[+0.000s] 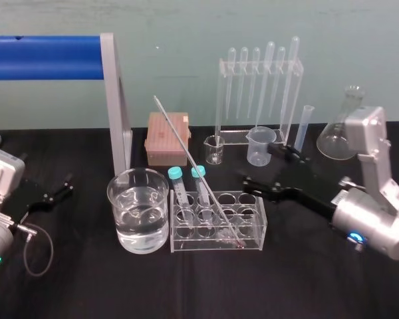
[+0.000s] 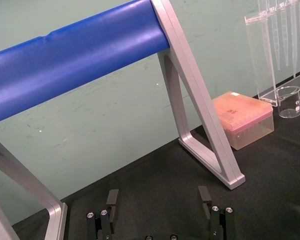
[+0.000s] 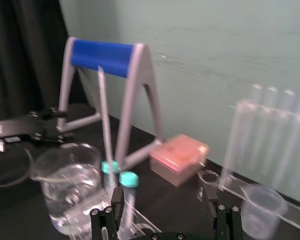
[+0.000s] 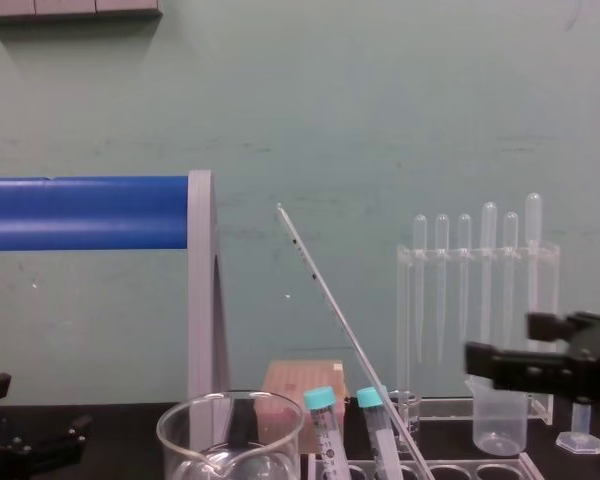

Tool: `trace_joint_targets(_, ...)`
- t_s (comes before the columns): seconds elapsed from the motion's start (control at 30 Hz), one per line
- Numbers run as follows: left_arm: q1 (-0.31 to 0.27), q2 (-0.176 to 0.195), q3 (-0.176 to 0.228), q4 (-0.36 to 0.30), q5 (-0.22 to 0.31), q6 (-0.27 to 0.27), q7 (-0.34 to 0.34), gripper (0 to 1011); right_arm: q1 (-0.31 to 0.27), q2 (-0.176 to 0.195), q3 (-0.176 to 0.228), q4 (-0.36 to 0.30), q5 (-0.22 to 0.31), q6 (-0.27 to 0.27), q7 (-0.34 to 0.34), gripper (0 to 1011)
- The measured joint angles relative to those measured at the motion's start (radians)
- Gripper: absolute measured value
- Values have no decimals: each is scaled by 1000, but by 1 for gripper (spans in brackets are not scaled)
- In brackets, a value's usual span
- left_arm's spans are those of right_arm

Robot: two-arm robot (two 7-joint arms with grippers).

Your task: Hold the thermometer with one hand and immerse one end into the beaker, then reinsert it into the test tube rack.

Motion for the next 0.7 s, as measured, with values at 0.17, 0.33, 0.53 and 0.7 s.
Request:
trace_joint_targets(0.17,0,0,0,0,0,0,0,1008,48,-51,-35,26,-33,5,20,1003)
trace_joint_targets(0.33,0,0,0,0,0,0,0,1008,94,-108,-71,61,-66,13,41,1003)
trace_joint_targets(0.53,0,0,0,0,0,0,0,1008,143,-170,-95,98,-83,36,65,1003)
trace_joint_targets(0.7,0,0,0,0,0,0,0,1008,175,-209,-97,119,-78,68,71,1003)
